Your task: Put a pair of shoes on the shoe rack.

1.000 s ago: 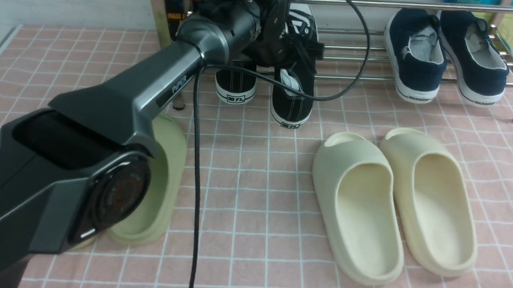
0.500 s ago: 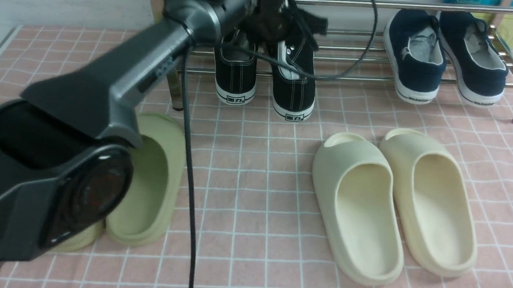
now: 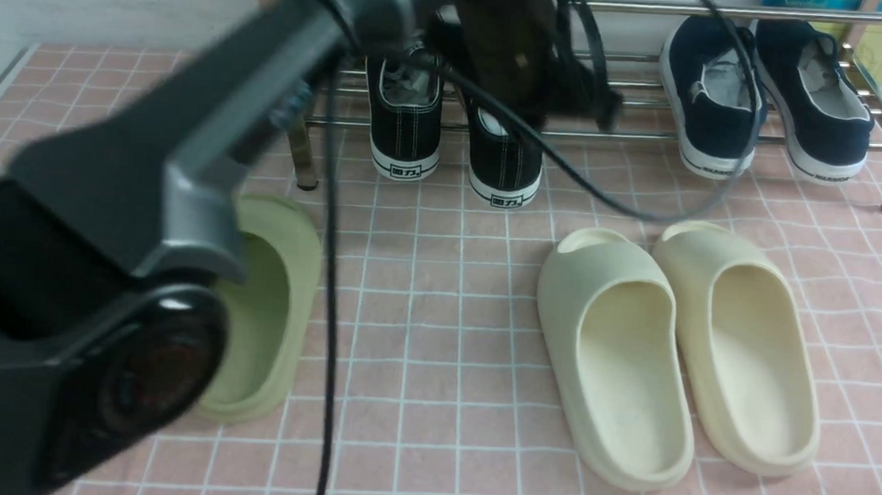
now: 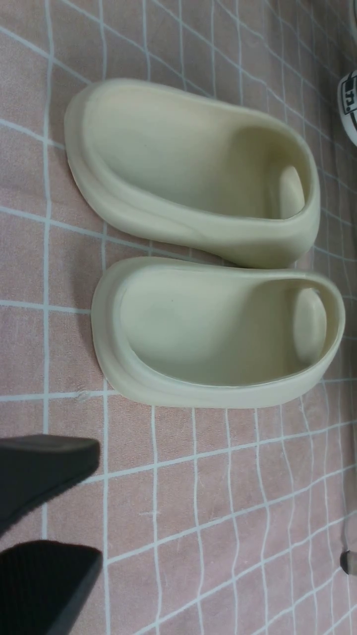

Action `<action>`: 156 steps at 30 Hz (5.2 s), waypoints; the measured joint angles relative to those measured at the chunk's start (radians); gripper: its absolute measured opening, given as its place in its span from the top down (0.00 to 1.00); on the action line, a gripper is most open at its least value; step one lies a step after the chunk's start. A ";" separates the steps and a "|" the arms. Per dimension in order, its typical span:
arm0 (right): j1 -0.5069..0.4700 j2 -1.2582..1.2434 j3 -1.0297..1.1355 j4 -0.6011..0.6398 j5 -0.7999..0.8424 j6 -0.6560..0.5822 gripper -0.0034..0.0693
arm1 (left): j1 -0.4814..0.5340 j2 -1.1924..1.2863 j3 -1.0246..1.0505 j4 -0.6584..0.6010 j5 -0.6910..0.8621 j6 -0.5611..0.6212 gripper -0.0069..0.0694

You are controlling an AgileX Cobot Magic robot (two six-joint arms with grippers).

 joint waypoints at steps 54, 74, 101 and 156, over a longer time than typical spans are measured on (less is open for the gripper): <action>0.000 0.000 0.000 0.000 0.000 0.000 0.62 | -0.040 -0.758 0.176 0.326 0.000 -0.031 0.90; 0.000 0.000 0.000 0.000 0.000 0.000 0.62 | -0.040 -2.032 1.883 0.688 -0.881 -0.744 0.88; 0.000 0.000 0.000 0.000 0.000 0.000 0.62 | -0.040 -2.164 2.040 0.642 -0.626 -0.883 0.87; -0.001 0.000 0.000 0.000 0.000 0.000 0.62 | 0.637 -2.266 2.401 -0.073 -0.856 0.128 0.86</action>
